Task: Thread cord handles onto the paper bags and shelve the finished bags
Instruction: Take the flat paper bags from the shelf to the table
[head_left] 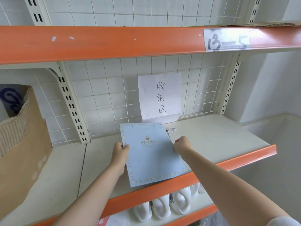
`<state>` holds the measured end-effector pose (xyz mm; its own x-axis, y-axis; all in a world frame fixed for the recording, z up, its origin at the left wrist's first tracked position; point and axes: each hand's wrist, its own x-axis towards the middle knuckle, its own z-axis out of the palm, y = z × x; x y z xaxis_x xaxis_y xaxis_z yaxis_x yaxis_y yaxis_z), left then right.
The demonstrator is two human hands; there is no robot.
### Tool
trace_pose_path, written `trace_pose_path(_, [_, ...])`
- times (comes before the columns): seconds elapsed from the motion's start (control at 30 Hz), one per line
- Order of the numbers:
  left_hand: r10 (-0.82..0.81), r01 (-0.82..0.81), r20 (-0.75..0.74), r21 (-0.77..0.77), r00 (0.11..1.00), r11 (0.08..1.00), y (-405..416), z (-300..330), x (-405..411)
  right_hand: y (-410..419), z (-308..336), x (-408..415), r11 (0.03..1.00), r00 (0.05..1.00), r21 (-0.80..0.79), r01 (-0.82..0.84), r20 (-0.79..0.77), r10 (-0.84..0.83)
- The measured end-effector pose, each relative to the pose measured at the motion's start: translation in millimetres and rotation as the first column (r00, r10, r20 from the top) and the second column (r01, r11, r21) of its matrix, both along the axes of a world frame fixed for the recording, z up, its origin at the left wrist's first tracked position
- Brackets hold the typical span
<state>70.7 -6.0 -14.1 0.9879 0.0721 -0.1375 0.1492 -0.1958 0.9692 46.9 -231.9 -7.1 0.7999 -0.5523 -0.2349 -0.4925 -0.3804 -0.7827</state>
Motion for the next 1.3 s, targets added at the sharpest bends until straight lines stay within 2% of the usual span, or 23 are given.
trace_pose_path(0.03, [0.01,-0.01,0.009,-0.016,1.0,1.0,0.7,4.1,-1.0,-1.6,4.2,-0.1,0.979,0.996,0.193,0.064,0.049,-0.075])
trace_pose_path(0.07, [0.022,-0.021,0.022,-0.026,1.0,0.999,2.3,6.8,-1.3,-4.8,8.1,0.0,0.919,0.985,0.381,0.104,0.087,-0.148])
trace_pose_path(0.13, [0.029,-0.028,0.038,-0.045,0.999,0.999,6.8,11.5,-4.3,-8.7,19.2,-0.4,0.7,0.948,0.697,0.154,0.095,-0.303])
trace_pose_path(0.17, [0.025,-0.023,0.042,-0.053,0.999,0.998,9.5,14.6,-7.2,-8.7,25.2,-2.3,0.543,0.916,0.819,0.188,0.053,-0.397])
trace_pose_path(0.23, [0.007,-0.005,0.035,-0.078,0.999,0.997,16.1,17.2,-12.8,-8.0,37.8,-13.2,0.205,0.844,0.959,0.198,-0.061,-0.533])
trace_pose_path(0.27, [0.003,0.0,0.029,-0.087,1.0,0.996,19.4,17.4,-15.6,-7.2,44.4,-21.0,0.116,0.837,0.977,0.181,-0.091,-0.539])
trace_pose_path(0.33, [-0.014,0.015,0.016,-0.088,1.0,0.996,26.3,18.9,-24.7,-1.0,55.8,-42.2,0.053,0.87,0.992,0.119,-0.078,-0.488])
trace_pose_path(0.4, [-0.047,0.048,0.017,-0.083,0.999,0.995,33.0,18.4,-35.1,7.0,62.0,-61.0,0.071,0.898,0.992,0.106,-0.065,-0.436])
trace_pose_path(0.43, [-0.06,0.061,0.017,-0.084,0.998,0.995,35.1,19.1,-40.8,10.7,63.9,-68.1,0.132,0.918,0.985,0.11,-0.05,-0.393])
trace_pose_path(0.5, [-0.073,0.074,0.018,-0.098,0.997,0.992,39.9,20.7,-52.7,18.7,64.3,-81.4,0.359,0.955,0.929,0.095,0.016,-0.295])
trace_pose_path(0.53, [-0.074,0.075,0.009,-0.105,0.997,0.992,41.8,20.8,-57.7,21.3,63.9,-87.8,0.437,0.964,0.896,0.077,0.045,-0.261])
trace_pose_path(0.67, [-0.101,0.099,-0.008,-0.116,0.995,0.988,45.5,24.8,-78.8,32.0,64.8,-117.3,0.624,0.971,0.78,0.052,0.107,-0.214])
trace_pose_path(0.8, [-0.172,0.173,0.019,-0.064,0.985,0.983,41.4,26.2,-98.4,38.7,57.0,-148.8,0.874,0.95,0.482,0.057,0.243,-0.196])
trace_pose_path(0.9, [-0.251,0.253,0.035,-0.059,0.967,0.966,34.1,18.9,-111.7,39.3,50.5,-182.2,0.937,0.933,0.349,0.001,0.338,-0.127])
trace_pose_path(1.03, [-0.377,0.377,-0.004,-0.051,0.926,0.925,22.6,4.6,-132.7,35.0,43.2,-227.5,0.947,0.955,0.32,0.028,0.272,-0.12])
trace_pose_path(1.17, [-0.48,0.48,-0.031,-0.028,0.876,0.877,7.3,-8.1,-156.4,26.5,31.9,-272.7,0.975,0.975,0.2,0.1,0.174,-0.136])
trace_pose_path(1.3, [-0.547,0.547,-0.053,-0.012,0.836,0.837,-7.1,-18.4,-191.2,19.1,16.1,-320.8,0.969,0.959,0.168,0.182,0.185,-0.213])
